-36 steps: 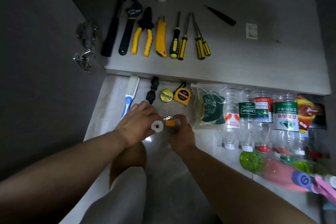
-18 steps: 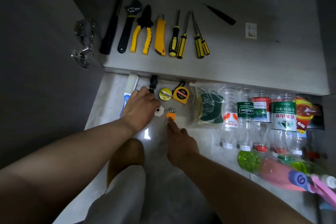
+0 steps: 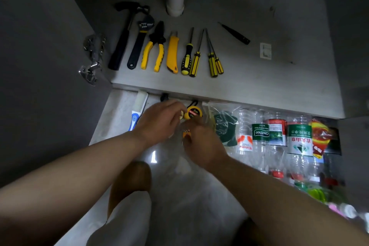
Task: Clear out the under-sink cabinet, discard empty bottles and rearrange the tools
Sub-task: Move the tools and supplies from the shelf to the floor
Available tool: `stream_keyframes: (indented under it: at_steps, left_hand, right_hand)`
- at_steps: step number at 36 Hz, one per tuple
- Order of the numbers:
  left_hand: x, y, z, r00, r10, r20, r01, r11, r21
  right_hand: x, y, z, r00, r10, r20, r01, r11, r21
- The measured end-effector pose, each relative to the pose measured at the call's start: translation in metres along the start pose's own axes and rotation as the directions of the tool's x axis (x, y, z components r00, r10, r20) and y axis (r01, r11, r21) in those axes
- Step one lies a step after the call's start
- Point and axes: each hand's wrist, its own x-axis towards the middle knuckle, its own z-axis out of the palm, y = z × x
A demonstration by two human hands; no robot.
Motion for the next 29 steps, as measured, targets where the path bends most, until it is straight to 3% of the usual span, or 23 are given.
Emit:
stream_keyframes:
  at_steps: [4,9,16,22,29]
  left_hand:
    - [0.027,0.014,-0.017,0.987,0.018,-0.159,-0.031,0.996,-0.082]
    - [0.065,0.02,-0.029,0.969,0.023,-0.247,-0.008,0.998,0.063]
    - [0.111,0.025,-0.032,0.976,-0.022,-0.218,0.103,0.923,0.371]
    - [0.141,0.036,-0.026,0.964,-0.111,-0.24,0.217,0.85,0.479]
    - [0.158,0.039,-0.027,0.956,-0.229,-0.184,0.294,0.77,0.566]
  right_hand:
    - [0.032,0.003,-0.047,0.98,0.03,-0.197,-0.011,0.996,0.093]
    - [0.07,0.021,-0.088,0.932,0.16,-0.325,-0.146,0.987,0.068]
    - [0.118,0.034,-0.112,0.903,0.358,-0.238,-0.354,0.933,0.062]
    - [0.132,0.044,-0.114,0.906,0.329,-0.265,-0.364,0.926,-0.095]
    - [0.136,0.049,-0.111,0.869,0.413,-0.272,-0.436,0.899,-0.027]
